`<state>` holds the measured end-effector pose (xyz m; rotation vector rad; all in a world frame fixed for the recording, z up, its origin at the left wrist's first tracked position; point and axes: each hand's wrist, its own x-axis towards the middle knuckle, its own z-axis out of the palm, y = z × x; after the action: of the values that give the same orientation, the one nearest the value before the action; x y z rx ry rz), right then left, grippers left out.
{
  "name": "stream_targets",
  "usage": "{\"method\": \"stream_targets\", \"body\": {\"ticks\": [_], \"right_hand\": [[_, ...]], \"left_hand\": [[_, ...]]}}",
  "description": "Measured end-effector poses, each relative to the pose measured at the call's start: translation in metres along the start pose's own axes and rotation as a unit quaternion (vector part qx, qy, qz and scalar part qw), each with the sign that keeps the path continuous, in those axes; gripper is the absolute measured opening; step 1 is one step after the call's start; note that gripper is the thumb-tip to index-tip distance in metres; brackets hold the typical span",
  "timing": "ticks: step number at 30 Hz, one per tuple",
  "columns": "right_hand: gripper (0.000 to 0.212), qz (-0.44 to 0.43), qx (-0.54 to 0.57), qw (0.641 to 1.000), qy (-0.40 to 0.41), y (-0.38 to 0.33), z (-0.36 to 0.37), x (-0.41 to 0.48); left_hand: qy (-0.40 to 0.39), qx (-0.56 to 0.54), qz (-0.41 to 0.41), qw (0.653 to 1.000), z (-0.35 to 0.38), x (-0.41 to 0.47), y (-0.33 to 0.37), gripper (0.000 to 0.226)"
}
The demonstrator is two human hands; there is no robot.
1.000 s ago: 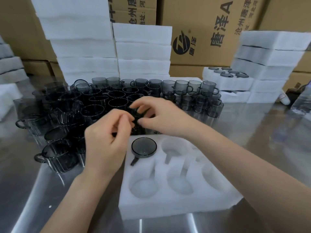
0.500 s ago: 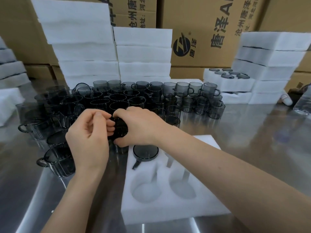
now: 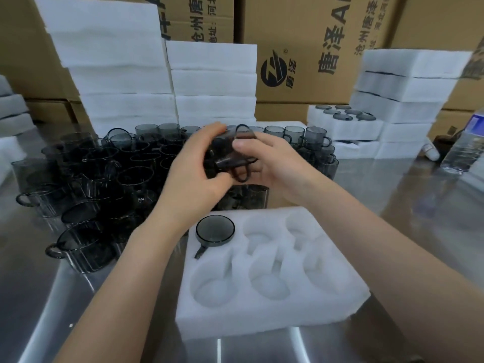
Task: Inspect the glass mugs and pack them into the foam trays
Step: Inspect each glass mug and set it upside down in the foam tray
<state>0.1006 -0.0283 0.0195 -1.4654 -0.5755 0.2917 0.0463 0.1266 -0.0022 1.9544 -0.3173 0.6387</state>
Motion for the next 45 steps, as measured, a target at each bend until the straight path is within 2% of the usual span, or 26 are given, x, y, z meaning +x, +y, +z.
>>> {"method": "stream_targets", "body": {"ticks": [2, 7, 12, 17, 22, 32, 45], "right_hand": [[0.019, 0.002, 0.048, 0.999, -0.008, 0.002, -0.012, -0.005], [0.034, 0.003, 0.083, 0.995, -0.059, 0.014, -0.037, -0.014], [0.042, 0.006, 0.076, 0.994, -0.079, 0.032, -0.044, -0.019], [0.048, -0.029, 0.054, 0.997, -0.052, 0.042, -0.045, -0.021], [0.051, -0.067, -0.037, 0.997, 0.015, 0.042, -0.043, -0.023], [0.056, -0.078, -0.086, 0.989, 0.091, 0.042, -0.034, -0.026], [0.046, -0.098, -0.132, 0.98, 0.11, 0.044, -0.036, -0.028]], "left_hand": [[-0.043, 0.004, -0.009, 0.999, 0.009, 0.007, 0.002, 0.077], [-0.082, 0.011, -0.007, 0.997, 0.024, 0.021, -0.006, 0.08], [-0.071, -0.048, -0.031, 0.996, 0.031, 0.016, -0.027, 0.071], [-0.072, -0.065, -0.017, 0.995, 0.034, 0.012, -0.032, 0.065], [-0.074, -0.067, -0.003, 0.995, 0.034, 0.013, -0.03, 0.064], [-0.096, -0.075, -0.005, 0.992, 0.036, 0.018, -0.037, 0.067], [-0.118, -0.081, 0.001, 0.99, 0.037, 0.018, -0.04, 0.068]]}}
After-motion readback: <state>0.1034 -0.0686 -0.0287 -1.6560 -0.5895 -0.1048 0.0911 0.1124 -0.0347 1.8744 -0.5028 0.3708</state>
